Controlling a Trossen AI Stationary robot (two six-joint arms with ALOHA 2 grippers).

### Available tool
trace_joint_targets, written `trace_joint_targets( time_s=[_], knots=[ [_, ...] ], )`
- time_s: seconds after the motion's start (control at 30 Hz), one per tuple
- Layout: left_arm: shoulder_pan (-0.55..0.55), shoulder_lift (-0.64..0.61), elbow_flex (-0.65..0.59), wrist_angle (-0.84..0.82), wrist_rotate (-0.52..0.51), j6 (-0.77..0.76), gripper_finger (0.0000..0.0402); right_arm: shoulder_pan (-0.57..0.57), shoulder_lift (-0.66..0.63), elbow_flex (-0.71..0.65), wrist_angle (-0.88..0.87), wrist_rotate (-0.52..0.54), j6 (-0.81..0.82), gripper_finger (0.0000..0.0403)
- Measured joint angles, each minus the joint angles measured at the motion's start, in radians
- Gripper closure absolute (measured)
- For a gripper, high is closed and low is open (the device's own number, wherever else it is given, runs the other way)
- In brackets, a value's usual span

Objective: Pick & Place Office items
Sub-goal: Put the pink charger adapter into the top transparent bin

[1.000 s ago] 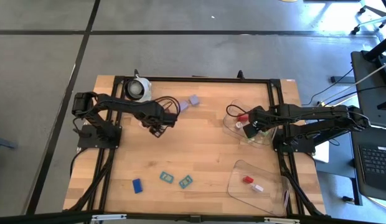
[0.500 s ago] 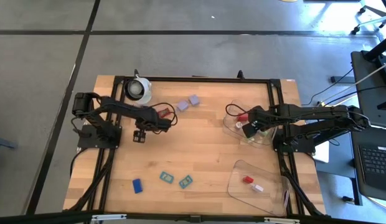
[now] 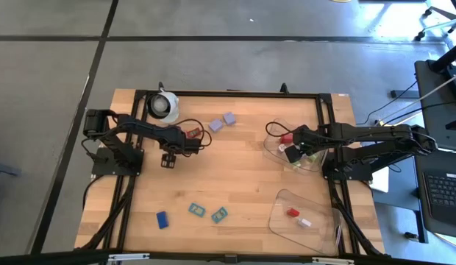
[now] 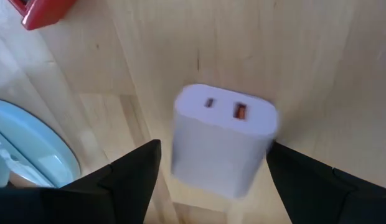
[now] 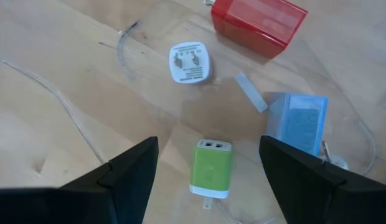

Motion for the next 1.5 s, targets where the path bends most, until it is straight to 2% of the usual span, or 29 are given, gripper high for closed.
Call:
trace_joint_targets(
  time_s=[0.1, 0.3, 0.53, 0.77, 0.97, 1.07, 1.3, 1.5],
  knots=[
    [0.009, -0.001, -0.001, 0.001, 0.002, -0.014, 0.0125, 0.0, 0.0, 0.0, 0.002, -0.001, 0.0, 0.0119],
    [0.013, -0.001, -0.002, 0.001, 0.044, -0.034, 0.0205, 0.0, 0.0, 0.0, 0.009, -0.001, 0.0, 0.0119],
    [0.014, 0.001, 0.024, -0.021, 0.073, -0.23, 0.0208, 0.0, 0.0, 0.0, 0.013, -0.001, 0.0, 0.0119],
    [0.01, 0.006, 0.173, 0.093, 0.114, -0.375, 0.0208, 0.0, 0.0, 0.0, 0.09, -0.037, 0.0, 0.0119],
    [-0.026, 0.005, 0.308, 0.407, 0.118, -0.374, 0.0208, 0.0, 0.0, 0.058, 0.124, -0.034, -0.017, 0.0119],
    [-0.044, 0.003, 0.352, 0.638, 0.11, -0.336, 0.0208, 0.0, 0.0, 0.117, 0.125, -0.006, -0.054, 0.0119],
    [-0.081, 0.003, 0.372, 1.113, 0.064, -0.214, 0.0201, 0.0, 0.0, 0.278, 0.147, 0.129, -0.168, 0.0119],
    [-0.093, 0.003, 0.372, 1.348, 0.023, -0.168, 0.0203, 0.0, 0.0, 0.371, 0.256, 0.182, -0.358, 0.0119]
  ],
)
